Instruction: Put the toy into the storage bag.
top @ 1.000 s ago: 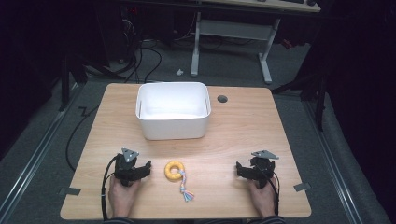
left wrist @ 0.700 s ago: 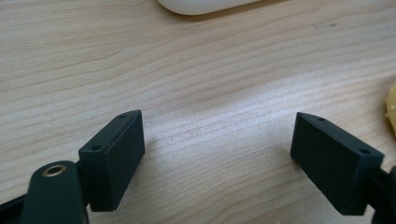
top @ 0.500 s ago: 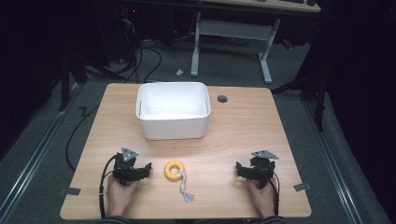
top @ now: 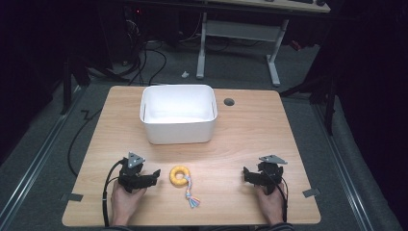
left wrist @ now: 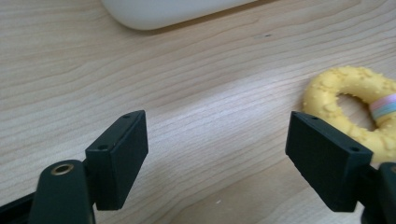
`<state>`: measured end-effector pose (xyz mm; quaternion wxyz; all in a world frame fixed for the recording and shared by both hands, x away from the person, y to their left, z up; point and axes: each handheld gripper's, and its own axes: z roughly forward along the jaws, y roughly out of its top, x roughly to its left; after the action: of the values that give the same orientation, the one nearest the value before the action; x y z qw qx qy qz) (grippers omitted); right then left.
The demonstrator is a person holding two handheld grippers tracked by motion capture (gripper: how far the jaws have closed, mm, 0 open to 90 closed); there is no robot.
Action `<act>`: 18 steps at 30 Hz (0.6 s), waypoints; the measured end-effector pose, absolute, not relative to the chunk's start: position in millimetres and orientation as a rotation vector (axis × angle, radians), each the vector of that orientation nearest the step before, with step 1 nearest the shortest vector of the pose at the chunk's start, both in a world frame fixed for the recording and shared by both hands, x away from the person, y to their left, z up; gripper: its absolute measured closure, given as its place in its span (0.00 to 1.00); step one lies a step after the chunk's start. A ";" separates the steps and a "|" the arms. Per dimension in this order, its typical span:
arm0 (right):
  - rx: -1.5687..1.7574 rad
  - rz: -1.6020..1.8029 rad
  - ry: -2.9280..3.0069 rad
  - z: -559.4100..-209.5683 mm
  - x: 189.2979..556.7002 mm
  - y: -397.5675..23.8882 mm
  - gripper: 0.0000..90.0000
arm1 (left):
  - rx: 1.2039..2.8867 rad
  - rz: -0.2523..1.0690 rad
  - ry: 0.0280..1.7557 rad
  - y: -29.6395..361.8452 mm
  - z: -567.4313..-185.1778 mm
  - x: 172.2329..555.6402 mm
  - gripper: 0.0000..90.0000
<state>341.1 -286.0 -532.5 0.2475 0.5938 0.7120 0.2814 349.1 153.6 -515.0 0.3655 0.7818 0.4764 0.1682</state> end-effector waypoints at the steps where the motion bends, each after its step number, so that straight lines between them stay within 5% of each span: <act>1: 1.619 0.768 1.941 -532.5 341.0 -286.0 0.08 | 2.012 0.419 1.215 151.3 -511.7 348.4 0.25; 18: 1.614 0.767 1.941 -532.5 340.7 -285.8 0.08 | 2.087 0.356 1.104 120.2 -496.5 347.4 0.32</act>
<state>340.7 -285.8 -532.5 0.2489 0.5924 0.7126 0.2816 347.4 120.2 -496.5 0.3682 0.8126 0.4300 0.1385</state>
